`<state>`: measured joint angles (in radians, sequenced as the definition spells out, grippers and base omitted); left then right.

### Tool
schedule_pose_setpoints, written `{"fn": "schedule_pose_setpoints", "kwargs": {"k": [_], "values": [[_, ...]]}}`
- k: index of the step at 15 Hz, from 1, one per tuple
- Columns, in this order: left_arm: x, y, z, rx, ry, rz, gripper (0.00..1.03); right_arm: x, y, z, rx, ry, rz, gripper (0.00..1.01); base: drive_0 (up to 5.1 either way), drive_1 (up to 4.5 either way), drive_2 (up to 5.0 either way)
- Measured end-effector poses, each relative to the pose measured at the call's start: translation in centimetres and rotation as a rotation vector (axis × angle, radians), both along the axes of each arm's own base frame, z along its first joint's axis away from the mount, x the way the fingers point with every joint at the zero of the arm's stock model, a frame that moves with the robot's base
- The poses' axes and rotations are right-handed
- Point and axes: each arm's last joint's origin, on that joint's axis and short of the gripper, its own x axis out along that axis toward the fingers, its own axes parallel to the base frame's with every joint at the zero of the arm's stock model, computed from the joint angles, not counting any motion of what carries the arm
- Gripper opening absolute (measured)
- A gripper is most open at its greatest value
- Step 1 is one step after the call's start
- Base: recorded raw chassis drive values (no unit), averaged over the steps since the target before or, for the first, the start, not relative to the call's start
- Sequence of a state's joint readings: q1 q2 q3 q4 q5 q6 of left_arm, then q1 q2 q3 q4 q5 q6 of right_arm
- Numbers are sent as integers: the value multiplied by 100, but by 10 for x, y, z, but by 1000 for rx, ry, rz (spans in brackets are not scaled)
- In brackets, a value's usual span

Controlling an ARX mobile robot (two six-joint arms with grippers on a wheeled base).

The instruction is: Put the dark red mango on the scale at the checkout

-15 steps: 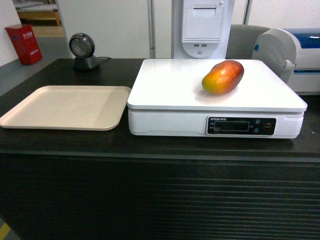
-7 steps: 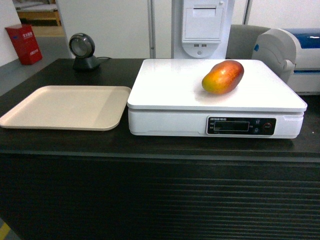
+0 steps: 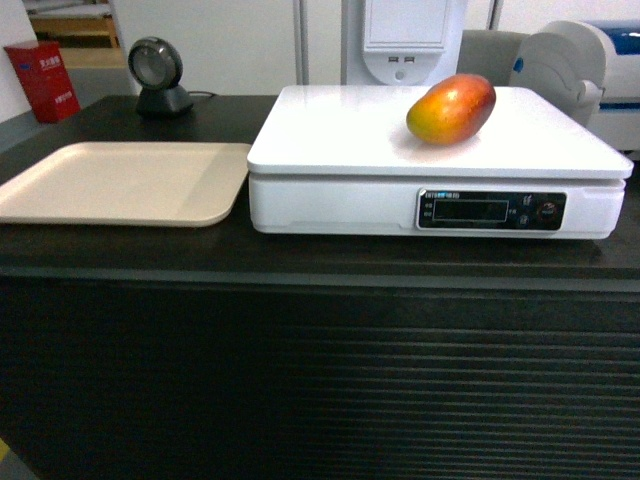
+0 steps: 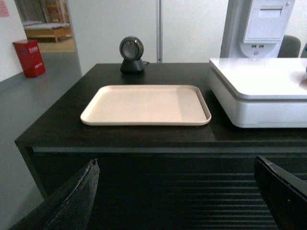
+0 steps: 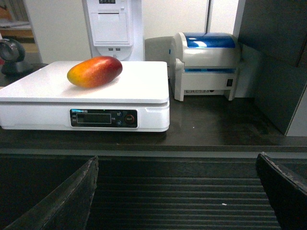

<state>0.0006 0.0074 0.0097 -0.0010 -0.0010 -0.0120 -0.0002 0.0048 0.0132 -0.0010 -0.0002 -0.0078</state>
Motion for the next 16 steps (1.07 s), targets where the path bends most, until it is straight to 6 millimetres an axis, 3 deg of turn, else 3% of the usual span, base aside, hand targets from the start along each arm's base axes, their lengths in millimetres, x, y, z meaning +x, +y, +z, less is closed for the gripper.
{"fn": "schedule_pose_setpoints", "kwargs": {"k": [16], "values": [[0,0,0,2,2,0,98,0,0,0,0,3,1,98,0,0,0]]}}
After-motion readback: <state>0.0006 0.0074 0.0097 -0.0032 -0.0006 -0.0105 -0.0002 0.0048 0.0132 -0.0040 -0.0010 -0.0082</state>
